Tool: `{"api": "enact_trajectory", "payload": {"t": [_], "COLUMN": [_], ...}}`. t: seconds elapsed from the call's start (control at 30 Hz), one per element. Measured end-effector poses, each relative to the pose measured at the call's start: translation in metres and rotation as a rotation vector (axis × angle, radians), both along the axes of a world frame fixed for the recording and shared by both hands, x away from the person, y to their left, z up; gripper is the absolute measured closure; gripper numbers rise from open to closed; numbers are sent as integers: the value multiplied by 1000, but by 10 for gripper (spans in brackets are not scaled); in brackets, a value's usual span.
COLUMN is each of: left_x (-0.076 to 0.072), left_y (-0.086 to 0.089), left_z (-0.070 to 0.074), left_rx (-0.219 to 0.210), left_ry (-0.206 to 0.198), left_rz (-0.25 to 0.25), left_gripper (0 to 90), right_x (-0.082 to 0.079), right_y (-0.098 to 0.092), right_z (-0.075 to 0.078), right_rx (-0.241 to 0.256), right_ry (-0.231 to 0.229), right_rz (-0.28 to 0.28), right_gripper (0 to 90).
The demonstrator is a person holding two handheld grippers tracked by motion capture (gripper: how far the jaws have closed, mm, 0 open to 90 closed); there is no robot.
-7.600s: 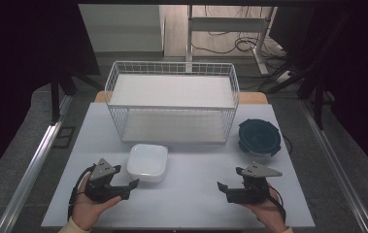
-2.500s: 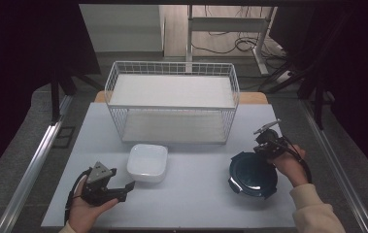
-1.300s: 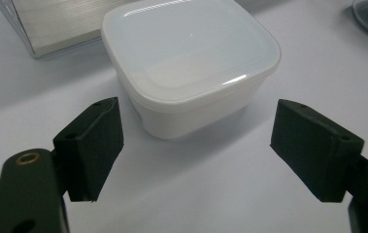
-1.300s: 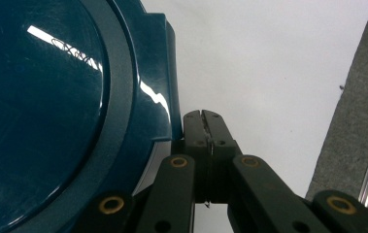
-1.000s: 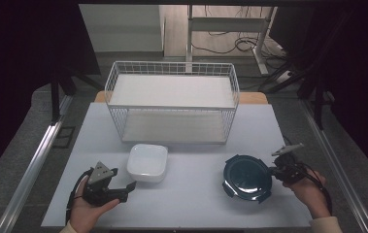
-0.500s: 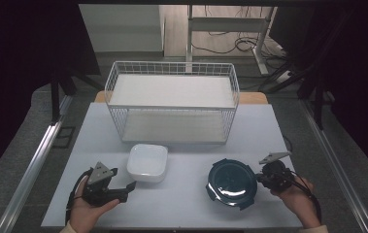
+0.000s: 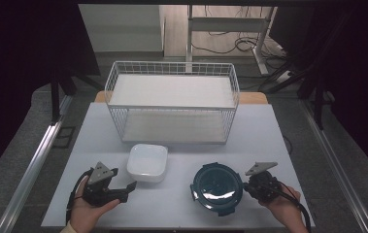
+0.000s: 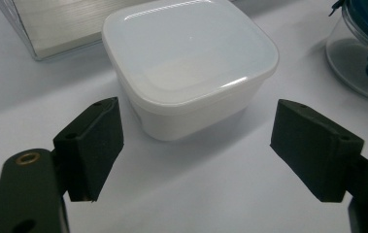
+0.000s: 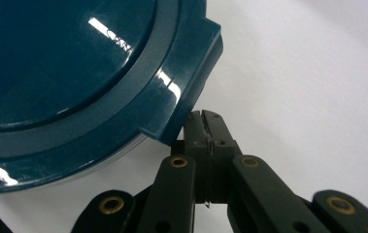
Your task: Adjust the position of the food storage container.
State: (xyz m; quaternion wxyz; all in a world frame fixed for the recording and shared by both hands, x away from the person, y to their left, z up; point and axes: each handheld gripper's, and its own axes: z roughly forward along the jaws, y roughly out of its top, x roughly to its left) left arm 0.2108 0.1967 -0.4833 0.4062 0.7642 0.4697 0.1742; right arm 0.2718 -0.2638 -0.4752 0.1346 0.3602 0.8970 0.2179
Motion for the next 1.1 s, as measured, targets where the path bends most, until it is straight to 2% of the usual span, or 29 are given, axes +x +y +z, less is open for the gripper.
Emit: {"api": "enact_trajectory", "payload": {"t": [0.2, 0.5, 0.73, 1.03, 1.1], "left_x": [-1, 0, 0, -2, -3], "left_y": [0, -1, 0, -1, -1], "left_z": [1, 0, 0, 1, 2], "left_rx": [0, 2, -1, -8, -16], "left_ry": [-5, 1, 0, -2, -4], "left_rz": [1, 0, 3, 1, 3], "left_gripper": [193, 193, 193, 192, 191], "right_x": [-9, -14, -18, -17, -17], "right_y": [13, 29, 45, 41, 36], "right_z": [2, 1, 1, 0, 3], "right_rx": [4, 12, 9, 52, 70], "right_ry": [4, -3, 7, 7, -2], "right_rz": [61, 104, 161, 166, 142], "right_gripper": [898, 898, 898, 897, 896]}}
